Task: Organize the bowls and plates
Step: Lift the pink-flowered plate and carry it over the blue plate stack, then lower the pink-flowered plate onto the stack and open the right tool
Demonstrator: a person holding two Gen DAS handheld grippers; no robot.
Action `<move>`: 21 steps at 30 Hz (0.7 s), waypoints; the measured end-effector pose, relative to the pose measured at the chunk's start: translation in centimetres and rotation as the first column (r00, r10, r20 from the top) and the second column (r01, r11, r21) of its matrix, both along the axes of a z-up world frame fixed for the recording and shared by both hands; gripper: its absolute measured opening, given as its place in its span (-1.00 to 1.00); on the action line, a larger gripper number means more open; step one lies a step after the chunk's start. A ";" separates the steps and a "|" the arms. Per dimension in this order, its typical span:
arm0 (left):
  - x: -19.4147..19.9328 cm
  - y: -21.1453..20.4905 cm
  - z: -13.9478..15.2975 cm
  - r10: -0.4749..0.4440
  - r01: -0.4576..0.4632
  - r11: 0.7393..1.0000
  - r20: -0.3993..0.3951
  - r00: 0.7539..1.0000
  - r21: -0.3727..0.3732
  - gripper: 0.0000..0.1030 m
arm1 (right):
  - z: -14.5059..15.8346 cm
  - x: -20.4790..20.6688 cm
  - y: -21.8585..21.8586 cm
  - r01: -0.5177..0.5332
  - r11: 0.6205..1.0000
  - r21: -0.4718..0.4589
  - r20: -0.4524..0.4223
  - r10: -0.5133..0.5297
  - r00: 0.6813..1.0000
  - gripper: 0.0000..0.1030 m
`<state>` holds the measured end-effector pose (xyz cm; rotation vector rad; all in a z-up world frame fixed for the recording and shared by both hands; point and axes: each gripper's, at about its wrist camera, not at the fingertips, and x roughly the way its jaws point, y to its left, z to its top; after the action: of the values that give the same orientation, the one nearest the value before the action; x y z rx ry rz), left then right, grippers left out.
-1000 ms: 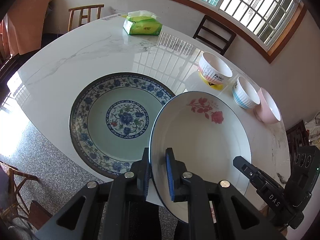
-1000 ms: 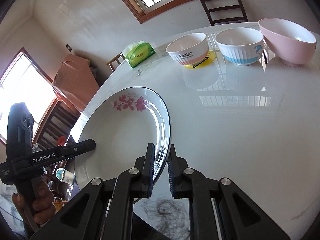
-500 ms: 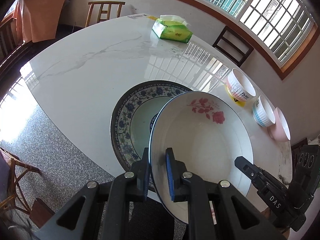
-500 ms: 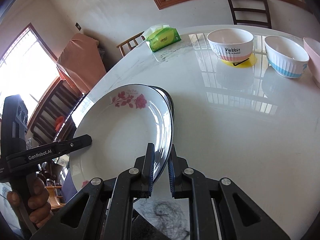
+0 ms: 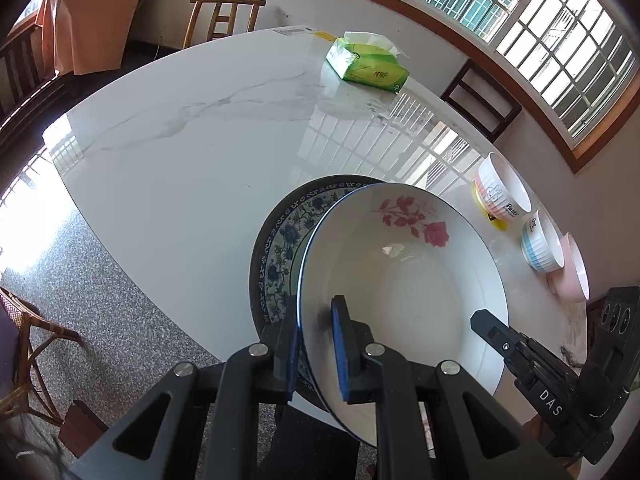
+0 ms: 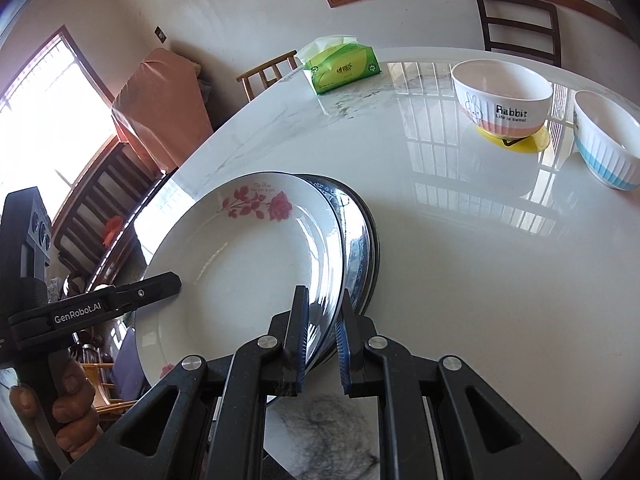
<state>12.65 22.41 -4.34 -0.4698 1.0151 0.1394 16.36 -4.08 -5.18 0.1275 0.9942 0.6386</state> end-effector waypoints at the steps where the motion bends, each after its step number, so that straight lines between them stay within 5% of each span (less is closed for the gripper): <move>1: 0.1 0.1 0.0 0.000 0.000 1.000 0.000 1.000 -0.001 -0.71 | 0.0 0.0 0.1 -0.002 1.000 -0.002 0.001 0.002 1.000 -0.74; 21: 0.8 0.5 -1.1 -0.004 0.004 1.000 -0.019 1.000 -0.007 -0.71 | -0.2 0.6 1.0 0.006 1.000 -0.015 -0.003 -0.006 1.000 -0.74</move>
<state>13.50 22.94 -5.43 -0.4738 1.0358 0.1373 16.98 -3.04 -5.43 0.1182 1.0012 0.6253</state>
